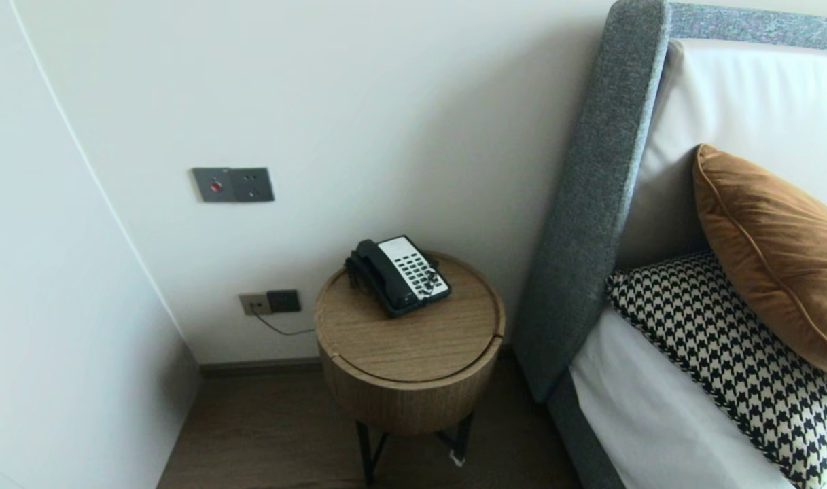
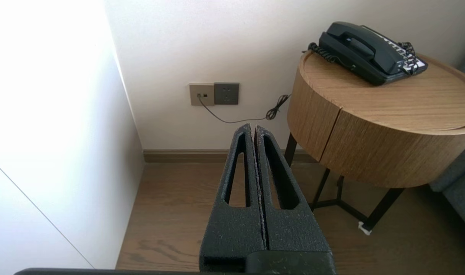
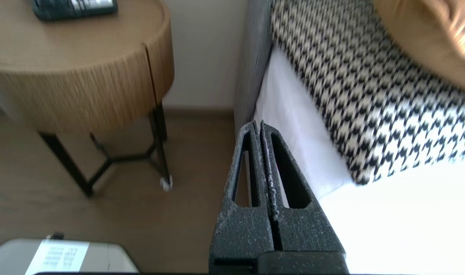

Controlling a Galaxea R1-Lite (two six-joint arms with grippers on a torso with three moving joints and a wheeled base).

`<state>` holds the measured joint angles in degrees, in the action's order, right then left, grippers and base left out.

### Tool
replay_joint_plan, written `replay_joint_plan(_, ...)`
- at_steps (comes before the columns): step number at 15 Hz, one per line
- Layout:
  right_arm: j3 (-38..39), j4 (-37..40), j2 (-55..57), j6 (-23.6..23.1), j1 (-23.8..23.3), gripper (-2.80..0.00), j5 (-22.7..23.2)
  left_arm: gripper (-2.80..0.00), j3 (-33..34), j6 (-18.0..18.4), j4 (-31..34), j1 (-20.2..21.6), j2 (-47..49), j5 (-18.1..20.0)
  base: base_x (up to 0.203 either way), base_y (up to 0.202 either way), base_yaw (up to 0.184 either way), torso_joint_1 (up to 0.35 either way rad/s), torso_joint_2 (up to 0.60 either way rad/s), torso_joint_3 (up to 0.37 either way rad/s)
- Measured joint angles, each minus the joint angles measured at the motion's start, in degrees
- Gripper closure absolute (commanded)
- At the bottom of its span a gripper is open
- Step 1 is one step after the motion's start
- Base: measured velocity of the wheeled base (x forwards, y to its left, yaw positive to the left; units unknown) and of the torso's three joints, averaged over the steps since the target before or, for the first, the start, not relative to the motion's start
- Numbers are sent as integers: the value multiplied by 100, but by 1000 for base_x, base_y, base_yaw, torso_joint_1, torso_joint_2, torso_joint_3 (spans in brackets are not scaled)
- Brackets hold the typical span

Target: Open the nightstand drawer

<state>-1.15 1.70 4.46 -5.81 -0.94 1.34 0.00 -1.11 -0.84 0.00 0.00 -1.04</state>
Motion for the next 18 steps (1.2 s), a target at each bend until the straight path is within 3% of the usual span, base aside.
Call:
replay_joint_plan(3, 84, -86, -309, 71, 21, 0, -5, 0, 0, -1, -1, 0, 0, 2, 0, 0, 0, 0, 0, 0)
replay_joint_plan(7, 97, -118, -409, 538, 41, 0, -116, 0, 0, 1, -1, 0, 0, 2, 0, 0, 0, 0, 0, 0)
replay_joint_plan(18, 104, -118, -428, 568, 32, 0, -119, 0, 0, 4, -4, 7, 0, 2, 0, 0, 0, 0, 0, 0)
